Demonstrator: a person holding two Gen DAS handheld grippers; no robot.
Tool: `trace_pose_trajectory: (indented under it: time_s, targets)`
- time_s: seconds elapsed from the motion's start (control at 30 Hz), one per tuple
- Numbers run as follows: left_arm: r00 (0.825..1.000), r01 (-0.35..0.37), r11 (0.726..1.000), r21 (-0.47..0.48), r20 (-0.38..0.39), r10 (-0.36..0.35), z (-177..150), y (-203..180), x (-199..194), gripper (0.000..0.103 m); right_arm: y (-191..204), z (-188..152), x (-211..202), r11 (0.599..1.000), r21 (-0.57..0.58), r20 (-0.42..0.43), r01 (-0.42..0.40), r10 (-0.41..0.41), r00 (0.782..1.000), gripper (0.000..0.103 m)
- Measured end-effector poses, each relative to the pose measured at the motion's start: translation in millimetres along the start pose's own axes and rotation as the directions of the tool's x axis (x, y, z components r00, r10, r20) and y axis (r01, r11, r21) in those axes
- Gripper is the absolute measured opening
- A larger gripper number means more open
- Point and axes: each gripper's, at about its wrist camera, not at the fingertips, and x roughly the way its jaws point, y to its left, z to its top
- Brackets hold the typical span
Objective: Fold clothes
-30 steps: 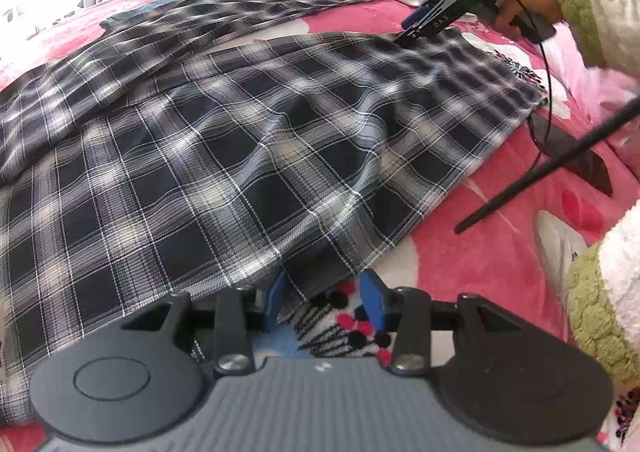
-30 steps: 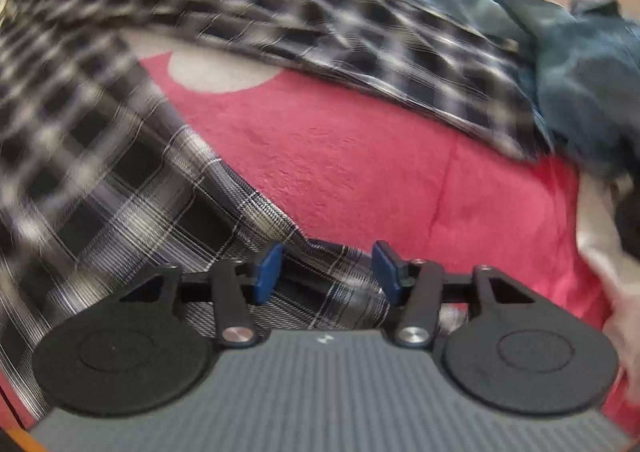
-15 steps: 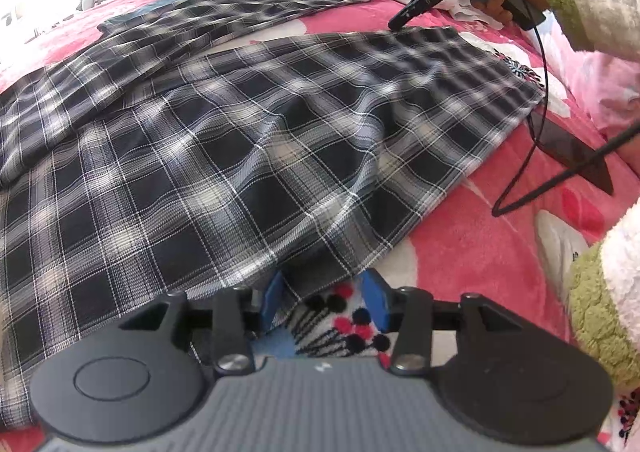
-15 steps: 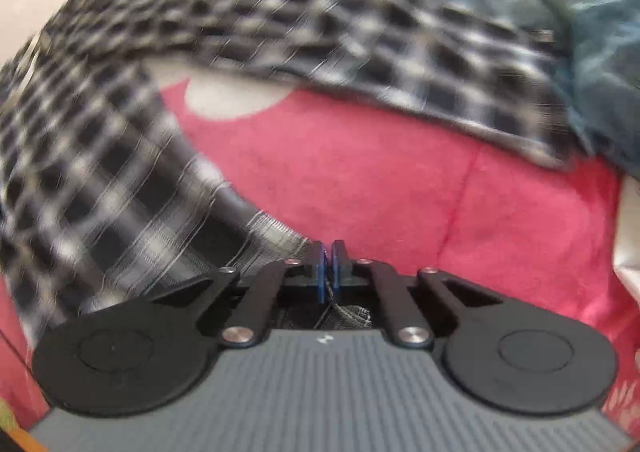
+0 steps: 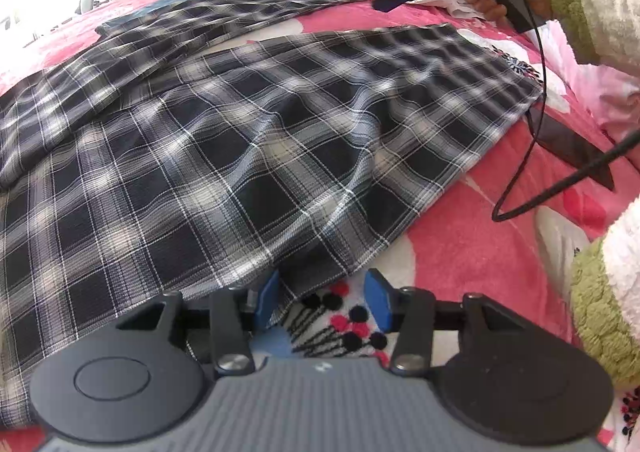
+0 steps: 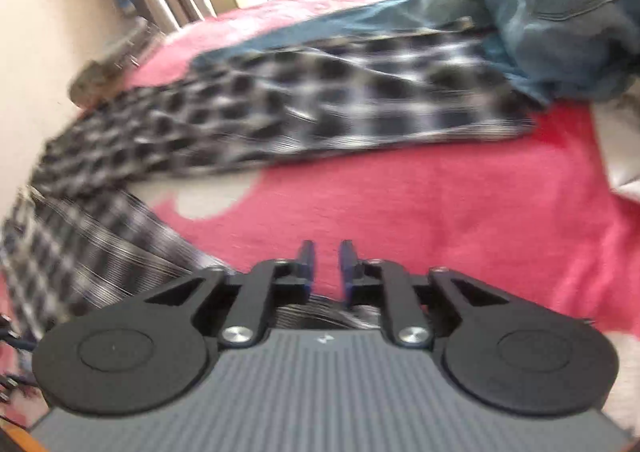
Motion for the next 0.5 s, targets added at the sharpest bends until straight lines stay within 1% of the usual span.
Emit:
trace_pose_trajectory:
  time_s: [0.03,0.1,0.17,0.27,0.33,0.37,0.43,0.47,0.5]
  targets:
    - [1.000,0.000,1.000,0.001,0.000,0.000,0,0,0,0.048,5,2,6,1.000,-0.006,-0.011,-0.023,0.023,1.000,0.036]
    - [1.000,0.001,1.000,-0.002,0.001,-0.001,-1,1,-1,0.048,20,1,18,0.998,-0.061,-0.062,-0.019,0.015,0.998,0.042]
    - [1.000,0.002,1.000,-0.008,0.002,-0.002,-1,2,-2,0.048,33,-3,33,0.993,-0.114,-0.128,-0.009,-0.005,0.992,0.042]
    - [1.000,0.001,1.000,-0.008,0.004,-0.001,-2,2,-2,0.048,50,-12,36,0.977,-0.211,-0.149,0.003,-0.035,0.988,0.042]
    - [1.000,0.003,1.000,-0.008,0.006,-0.002,-3,3,-2,0.048,56,-16,34,0.969,-0.248,-0.160,0.000,-0.041,0.986,0.035]
    - [1.000,0.003,1.000,-0.008,0.007,-0.003,-3,3,-2,0.048,59,-17,33,0.964,-0.265,-0.166,-0.002,-0.043,0.985,0.033]
    - [1.000,0.005,1.000,-0.008,0.008,-0.005,-3,4,-2,0.049,65,-20,32,0.954,-0.298,-0.175,-0.005,-0.049,0.983,0.021]
    - [1.000,0.005,1.000,-0.008,0.009,-0.005,-3,4,-2,0.049,68,-21,32,0.948,-0.319,-0.175,0.003,-0.062,0.983,0.019]
    - [1.000,0.005,1.000,-0.009,0.010,-0.005,-3,4,-2,0.049,71,-21,31,0.942,-0.336,-0.167,0.012,-0.072,0.983,0.012]
